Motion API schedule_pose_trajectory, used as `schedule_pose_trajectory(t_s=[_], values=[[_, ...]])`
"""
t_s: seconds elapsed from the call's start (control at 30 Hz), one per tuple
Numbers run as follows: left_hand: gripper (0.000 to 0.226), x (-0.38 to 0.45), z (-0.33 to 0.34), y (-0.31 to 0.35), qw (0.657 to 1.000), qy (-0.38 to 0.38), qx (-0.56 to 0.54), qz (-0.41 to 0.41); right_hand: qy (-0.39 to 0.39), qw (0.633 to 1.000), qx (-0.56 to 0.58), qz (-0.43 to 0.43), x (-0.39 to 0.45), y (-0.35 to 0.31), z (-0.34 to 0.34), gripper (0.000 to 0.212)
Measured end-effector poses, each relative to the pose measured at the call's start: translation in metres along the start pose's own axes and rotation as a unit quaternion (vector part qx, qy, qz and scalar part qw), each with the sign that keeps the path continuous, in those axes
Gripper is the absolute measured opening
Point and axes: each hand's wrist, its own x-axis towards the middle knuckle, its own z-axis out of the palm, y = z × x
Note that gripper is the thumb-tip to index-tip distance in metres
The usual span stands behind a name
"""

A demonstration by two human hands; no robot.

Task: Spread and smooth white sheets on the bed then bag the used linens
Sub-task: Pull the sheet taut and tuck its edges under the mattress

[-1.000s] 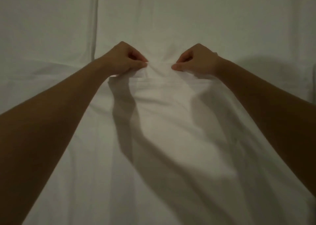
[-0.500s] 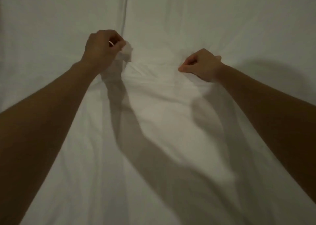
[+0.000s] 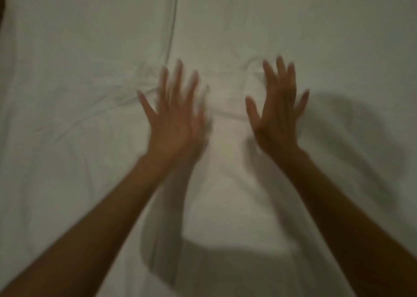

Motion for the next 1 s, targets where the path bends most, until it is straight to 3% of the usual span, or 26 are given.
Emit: schedule_pose_trajectory(t_s=[0.1, 0.27, 0.37, 0.43, 0.53, 0.7, 1.0], values=[[0.069, -0.051, 0.046, 0.003, 0.991, -0.129, 0.012, 0.045, -0.101, 0.989, -0.111, -0.012, -0.049, 0.015, 0.027, 0.065], [0.062, 0.009, 0.046, -0.014, 0.99, -0.116, -0.013, -0.073, -0.114, 0.971, -0.21, -0.019, -0.007, 0.014, 0.052, 0.067], [0.062, 0.026, 0.029, -0.013, 0.984, -0.142, -0.022, -0.107, -0.136, 0.971, -0.195, -0.028, 0.016, 0.012, 0.038, 0.067], [0.065, 0.01, 0.019, -0.015, 0.984, -0.133, -0.023, -0.12, -0.108, 0.977, -0.178, -0.037, 0.005, 0.01, 0.017, 0.066], [0.068, -0.068, 0.017, -0.013, 0.993, -0.085, -0.006, -0.083, -0.052, 0.987, -0.151, -0.028, -0.057, 0.022, -0.008, 0.065], [0.064, -0.242, 0.04, -0.023, 0.989, -0.149, -0.015, -0.019, -0.136, 0.98, -0.146, 0.007, -0.225, 0.062, 0.004, 0.066], [0.063, -0.338, 0.02, -0.043, 0.966, -0.21, -0.009, -0.151, -0.251, 0.952, -0.175, -0.009, -0.365, 0.027, -0.003, 0.069]])
